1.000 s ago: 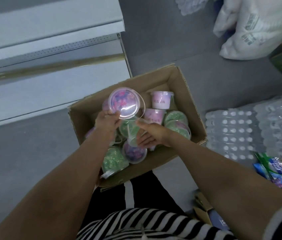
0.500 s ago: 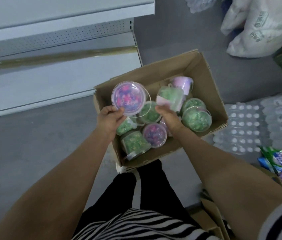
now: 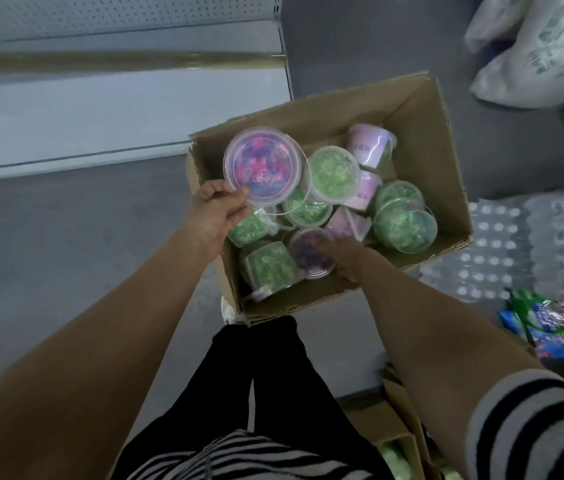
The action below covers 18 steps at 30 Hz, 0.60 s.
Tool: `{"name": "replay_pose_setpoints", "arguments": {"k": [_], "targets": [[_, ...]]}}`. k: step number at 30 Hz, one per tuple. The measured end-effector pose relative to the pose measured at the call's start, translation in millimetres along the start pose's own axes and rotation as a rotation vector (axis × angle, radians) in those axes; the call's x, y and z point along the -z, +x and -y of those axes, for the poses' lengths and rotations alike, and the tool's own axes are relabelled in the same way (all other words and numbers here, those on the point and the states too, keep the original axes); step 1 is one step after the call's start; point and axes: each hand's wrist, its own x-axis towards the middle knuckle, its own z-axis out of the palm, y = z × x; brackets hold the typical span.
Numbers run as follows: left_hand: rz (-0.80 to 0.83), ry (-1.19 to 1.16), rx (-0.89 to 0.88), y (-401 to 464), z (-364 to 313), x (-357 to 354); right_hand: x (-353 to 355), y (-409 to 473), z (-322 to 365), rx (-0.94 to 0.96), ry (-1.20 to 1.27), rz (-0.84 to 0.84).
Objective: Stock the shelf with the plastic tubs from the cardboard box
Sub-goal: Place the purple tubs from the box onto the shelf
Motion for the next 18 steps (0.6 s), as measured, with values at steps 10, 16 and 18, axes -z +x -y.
{"name": "replay_pose_setpoints", "arguments": {"k": [10, 16, 18], "targets": [[-0.075, -0.076, 0.012, -9, 0, -9, 17, -1, -7, -0.077, -0.023, -0.175], [-0.157, -0.125, 0.072, -37, -13, -15, 32, -33, -4, -0.097, 0.309, -0.094], [-0.151, -0.112, 0.089, -43, -16, -15, 37, -43, -6, -0.039, 0.469, -0.013]]}}
